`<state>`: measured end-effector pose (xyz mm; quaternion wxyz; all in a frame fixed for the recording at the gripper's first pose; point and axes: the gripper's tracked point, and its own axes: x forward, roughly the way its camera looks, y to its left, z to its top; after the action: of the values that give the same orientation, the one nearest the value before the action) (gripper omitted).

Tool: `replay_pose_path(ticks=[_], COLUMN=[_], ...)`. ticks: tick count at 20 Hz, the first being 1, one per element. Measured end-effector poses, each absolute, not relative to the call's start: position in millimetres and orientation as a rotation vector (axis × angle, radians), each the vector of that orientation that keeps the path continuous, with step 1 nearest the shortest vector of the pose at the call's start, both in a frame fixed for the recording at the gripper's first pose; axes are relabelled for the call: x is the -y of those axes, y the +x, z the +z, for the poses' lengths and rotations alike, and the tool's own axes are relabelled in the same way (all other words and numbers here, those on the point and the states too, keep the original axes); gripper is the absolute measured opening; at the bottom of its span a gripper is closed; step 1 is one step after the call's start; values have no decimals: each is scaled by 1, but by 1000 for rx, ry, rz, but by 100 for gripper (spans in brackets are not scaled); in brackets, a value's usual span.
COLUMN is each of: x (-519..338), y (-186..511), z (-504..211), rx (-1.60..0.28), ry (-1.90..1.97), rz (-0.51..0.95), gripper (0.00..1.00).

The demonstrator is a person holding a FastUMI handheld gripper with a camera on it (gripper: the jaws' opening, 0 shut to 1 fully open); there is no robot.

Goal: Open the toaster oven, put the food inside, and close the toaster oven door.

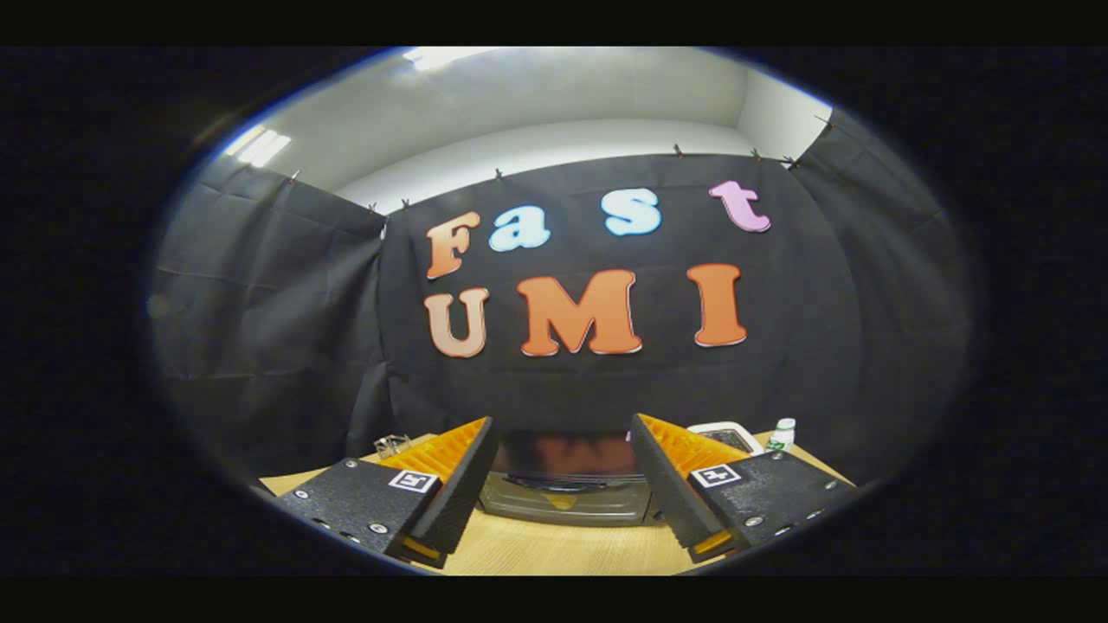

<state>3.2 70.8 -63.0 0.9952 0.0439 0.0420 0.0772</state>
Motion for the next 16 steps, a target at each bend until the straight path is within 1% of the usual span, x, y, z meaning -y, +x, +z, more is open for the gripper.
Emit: replay_pose_path(ticks=[6, 10, 13, 16], x=[-59, -67, -62, -68], y=[-20, -31, -33, -35], z=[-21, 5, 9, 11], rx=[45, 142, 167, 168], ry=[13, 14, 3, 1], rz=[128, 164, 147, 161], gripper=[95, 97, 97, 97])
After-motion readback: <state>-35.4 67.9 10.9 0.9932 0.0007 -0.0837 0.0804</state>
